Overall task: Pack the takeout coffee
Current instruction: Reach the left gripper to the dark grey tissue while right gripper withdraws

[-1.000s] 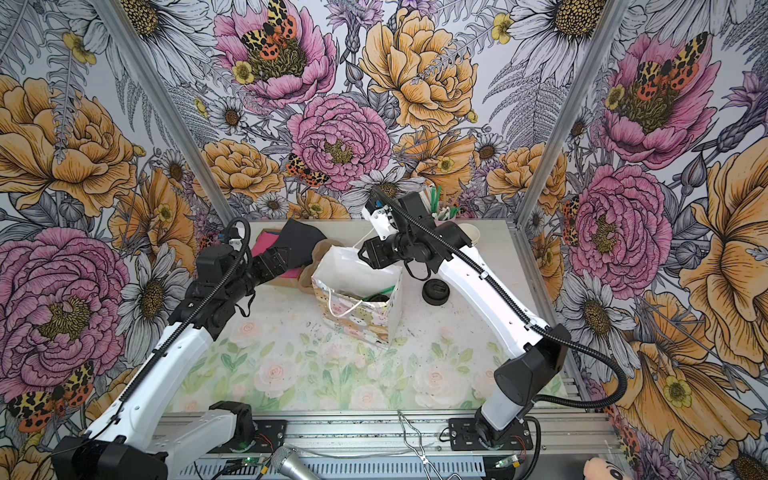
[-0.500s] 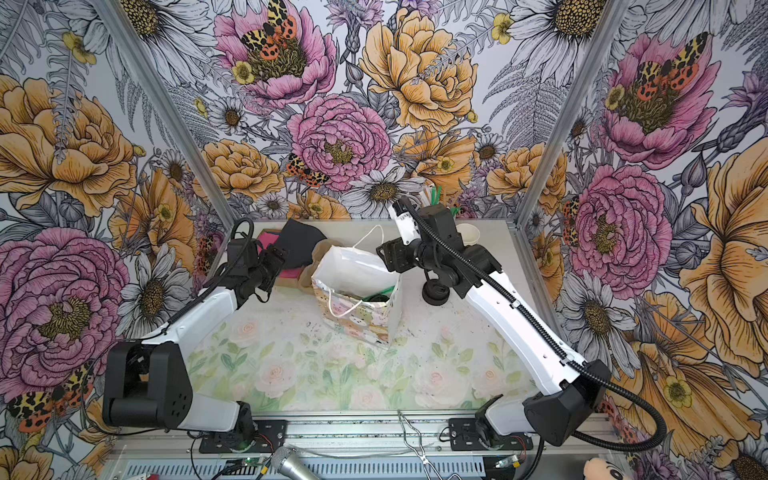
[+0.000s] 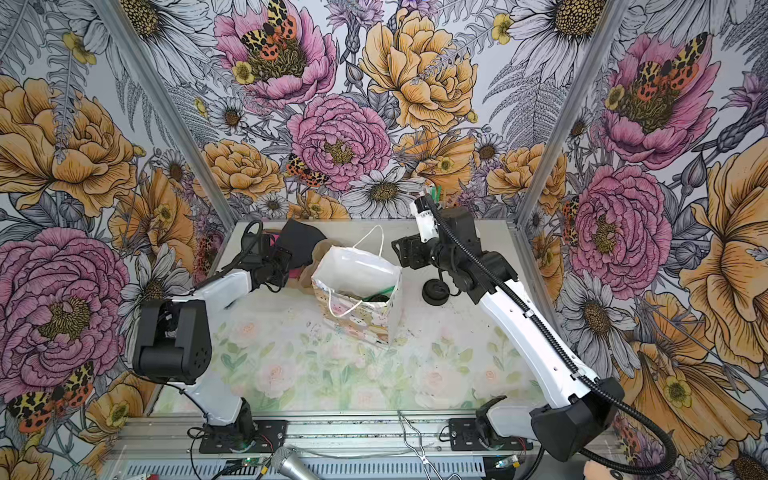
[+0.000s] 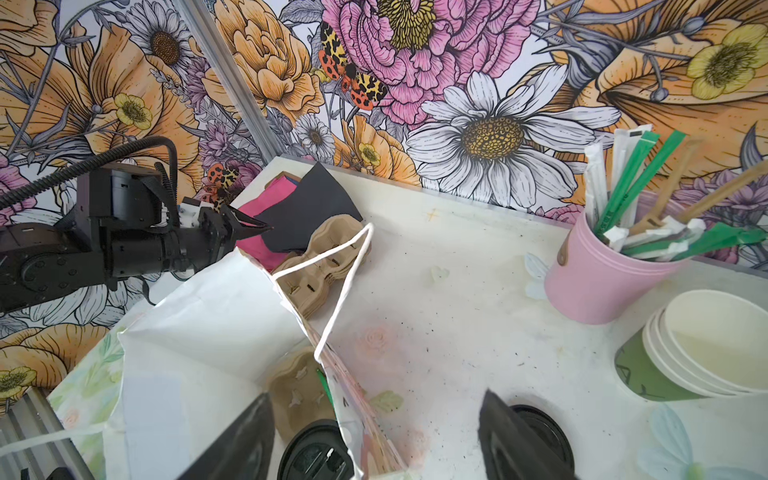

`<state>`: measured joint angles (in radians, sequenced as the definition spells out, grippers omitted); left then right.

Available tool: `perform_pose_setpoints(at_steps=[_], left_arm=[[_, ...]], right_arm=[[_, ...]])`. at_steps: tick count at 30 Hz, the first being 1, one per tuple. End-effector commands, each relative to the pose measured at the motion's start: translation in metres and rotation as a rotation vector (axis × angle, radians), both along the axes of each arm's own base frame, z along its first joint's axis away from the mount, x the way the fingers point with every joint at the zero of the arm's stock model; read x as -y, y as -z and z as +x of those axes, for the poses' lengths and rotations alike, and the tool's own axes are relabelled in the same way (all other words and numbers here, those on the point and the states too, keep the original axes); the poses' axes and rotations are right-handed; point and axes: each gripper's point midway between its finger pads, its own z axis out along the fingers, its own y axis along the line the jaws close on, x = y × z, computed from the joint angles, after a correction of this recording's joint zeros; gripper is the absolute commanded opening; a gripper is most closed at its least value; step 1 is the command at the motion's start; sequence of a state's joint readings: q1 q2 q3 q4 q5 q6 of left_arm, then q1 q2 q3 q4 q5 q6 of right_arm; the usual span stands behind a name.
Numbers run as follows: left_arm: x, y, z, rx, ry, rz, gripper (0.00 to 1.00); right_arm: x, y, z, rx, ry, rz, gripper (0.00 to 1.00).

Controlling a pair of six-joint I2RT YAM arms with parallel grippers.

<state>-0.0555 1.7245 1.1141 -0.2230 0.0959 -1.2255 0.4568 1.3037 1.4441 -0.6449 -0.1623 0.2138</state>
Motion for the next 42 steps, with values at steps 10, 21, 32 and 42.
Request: perform_pose_setpoints(at_steps=[10, 21, 32, 42], left_arm=[[0.009, 0.027, 0.022, -0.014, -0.010, -0.079, 0.47], [0.007, 0.031, 0.036, 0.026, -0.007, -0.062, 0.06], [-0.012, -0.025, 0.029, 0.125, -0.017, 0.093, 0.00], [-0.043, -0.073, 0.006, 0.135, -0.038, 0.325, 0.00]], right_arm=[[0.008, -0.010, -0.004, 0.035, 0.012, 0.021, 0.83], [0.013, -0.006, -0.006, 0.029, 0.023, 0.019, 0.83], [0.016, -0.007, -0.006, 0.034, 0.029, 0.019, 0.83], [0.016, -0.007, -0.007, 0.033, 0.025, 0.021, 0.83]])
